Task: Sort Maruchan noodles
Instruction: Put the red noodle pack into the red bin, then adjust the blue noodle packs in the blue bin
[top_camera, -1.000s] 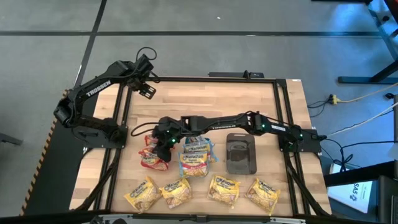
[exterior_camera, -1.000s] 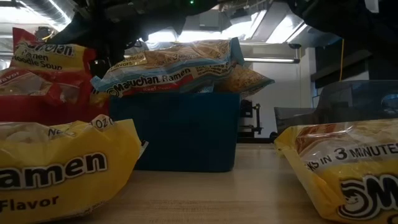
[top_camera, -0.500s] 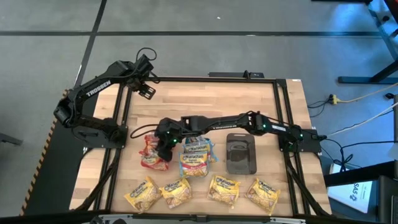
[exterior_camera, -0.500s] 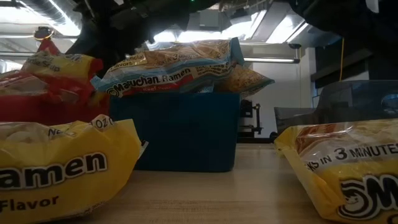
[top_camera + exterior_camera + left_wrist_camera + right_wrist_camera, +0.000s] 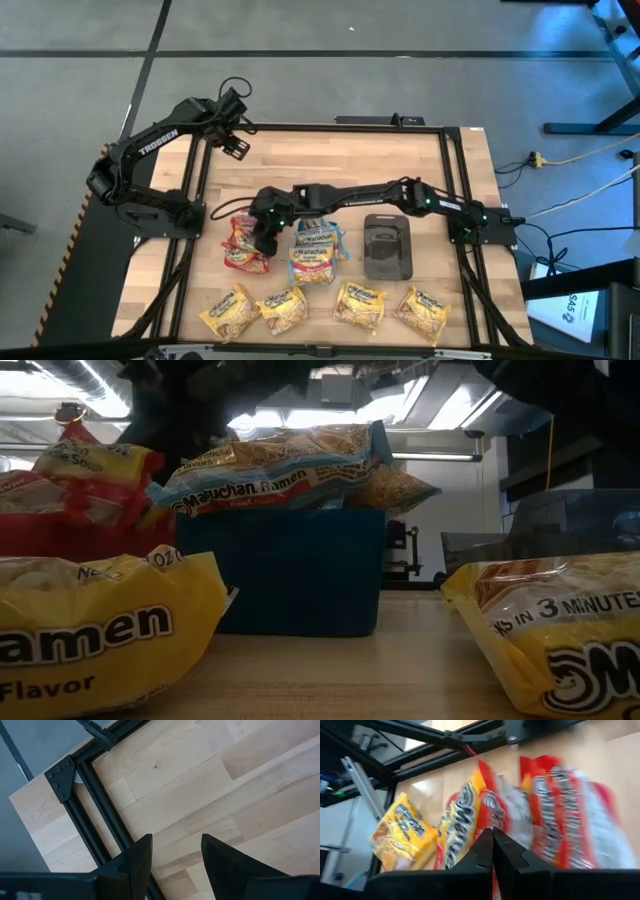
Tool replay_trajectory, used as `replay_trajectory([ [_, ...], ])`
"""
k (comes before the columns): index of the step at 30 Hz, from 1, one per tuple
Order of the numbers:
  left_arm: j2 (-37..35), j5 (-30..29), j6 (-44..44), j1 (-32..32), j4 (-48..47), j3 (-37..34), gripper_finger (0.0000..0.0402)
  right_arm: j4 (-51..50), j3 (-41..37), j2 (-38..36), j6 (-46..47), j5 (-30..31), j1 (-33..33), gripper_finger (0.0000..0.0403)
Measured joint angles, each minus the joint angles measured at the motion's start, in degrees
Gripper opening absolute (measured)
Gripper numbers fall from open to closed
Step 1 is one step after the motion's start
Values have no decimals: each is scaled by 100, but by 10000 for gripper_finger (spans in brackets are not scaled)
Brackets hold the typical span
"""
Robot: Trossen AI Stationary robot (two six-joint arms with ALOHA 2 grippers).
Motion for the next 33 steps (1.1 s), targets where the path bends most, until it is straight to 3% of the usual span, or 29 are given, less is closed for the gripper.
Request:
replay_trajectory([
  [4, 1, -6, 0, 1, 1, 0, 165, -407, 17, -344, -212, 359, 4, 7],
  [16, 1, -8, 83, 2, 3, 0, 165, -1244, 22, -1335, -558, 359, -70, 7],
  [18, 1, 59, 265, 2, -7, 0, 165, -1687, 24, -1672, -854, 553, -70, 7],
  [23, -76, 901, 603, 0, -638, 4, 165, -3517, 48, -2359, -1091, 1370, -61, 7],
  [26, -348, 908, 739, 2, -1305, -46, 165, -4745, 24, -2546, -1056, 1759, -66, 7],
  [29, -884, 974, 674, 4, -1129, -449, 165, -5667, 21, -2561, -1024, 2161, -66, 7],
  [33, -1877, 1855, 650, 2, -504, -1362, 165, -5879, -239, -2627, -1109, 2181, -66, 7],
])
